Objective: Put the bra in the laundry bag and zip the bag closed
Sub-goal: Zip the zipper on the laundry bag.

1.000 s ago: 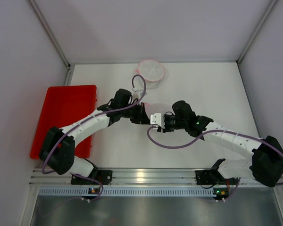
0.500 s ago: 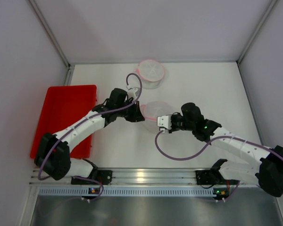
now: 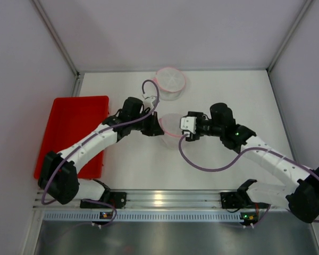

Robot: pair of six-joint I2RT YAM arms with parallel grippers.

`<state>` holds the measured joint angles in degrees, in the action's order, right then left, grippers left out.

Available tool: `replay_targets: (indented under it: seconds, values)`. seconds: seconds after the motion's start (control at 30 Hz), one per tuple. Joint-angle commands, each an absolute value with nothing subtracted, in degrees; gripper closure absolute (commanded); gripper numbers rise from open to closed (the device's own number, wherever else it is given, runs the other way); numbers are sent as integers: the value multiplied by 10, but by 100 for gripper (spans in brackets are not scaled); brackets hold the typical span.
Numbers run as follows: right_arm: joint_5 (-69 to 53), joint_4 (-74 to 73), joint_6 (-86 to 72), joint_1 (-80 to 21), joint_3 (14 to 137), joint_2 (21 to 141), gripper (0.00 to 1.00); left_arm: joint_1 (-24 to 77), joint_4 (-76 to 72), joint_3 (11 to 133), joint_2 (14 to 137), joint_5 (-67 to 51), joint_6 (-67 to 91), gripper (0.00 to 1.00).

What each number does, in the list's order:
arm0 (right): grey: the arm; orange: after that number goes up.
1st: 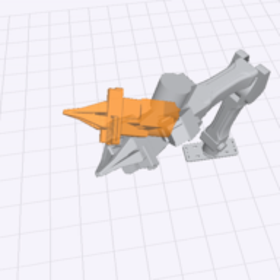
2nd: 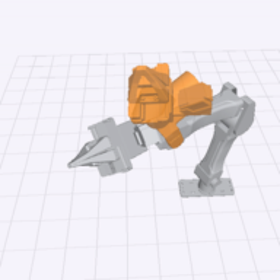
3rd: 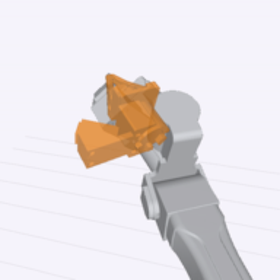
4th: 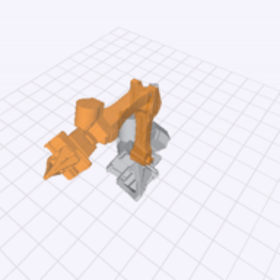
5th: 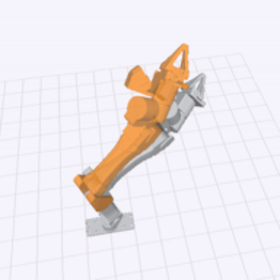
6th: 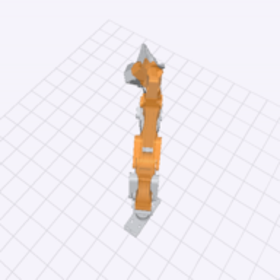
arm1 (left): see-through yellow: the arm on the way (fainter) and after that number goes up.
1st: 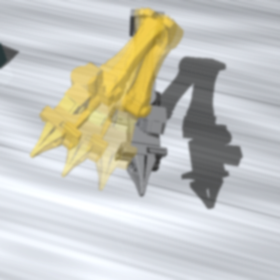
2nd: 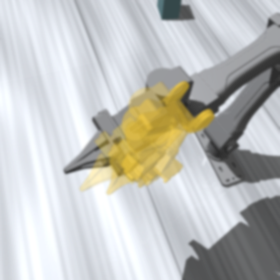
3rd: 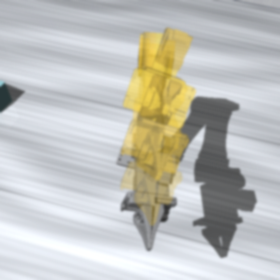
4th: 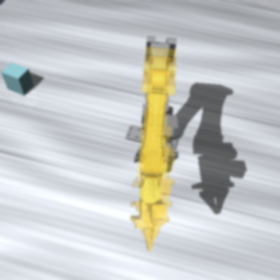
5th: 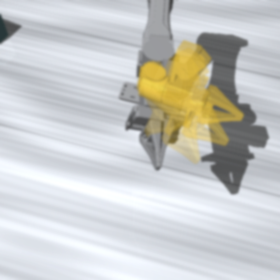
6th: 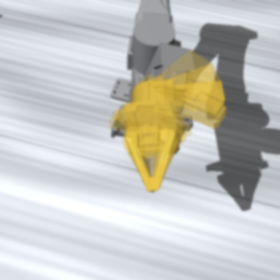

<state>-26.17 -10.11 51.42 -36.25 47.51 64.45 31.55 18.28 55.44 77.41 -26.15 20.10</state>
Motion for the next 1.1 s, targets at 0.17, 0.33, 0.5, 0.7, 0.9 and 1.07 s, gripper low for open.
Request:
replay_targets:
  seconds: [0.17,0.33,0.5,0.7,0.9,1.07]
  values:
    - [-264,-91,470,-467,514,697,42,338,171,578,773,-274,251,100]
    - [-211,-41,462,-486,485,716,49,339,171,580,771,-280,266,100]
    - [-119,21,446,-488,460,725,76,339,170,577,762,-285,271,100]
    - [-97,21,479,-480,424,681,100,335,177,550,737,-259,258,100]
    - [-133,8,536,-440,371,618,100,272,195,548,744,-263,229,100]
    - [-163,4,569,-393,372,613,94,258,194,554,746,-285,221,100]
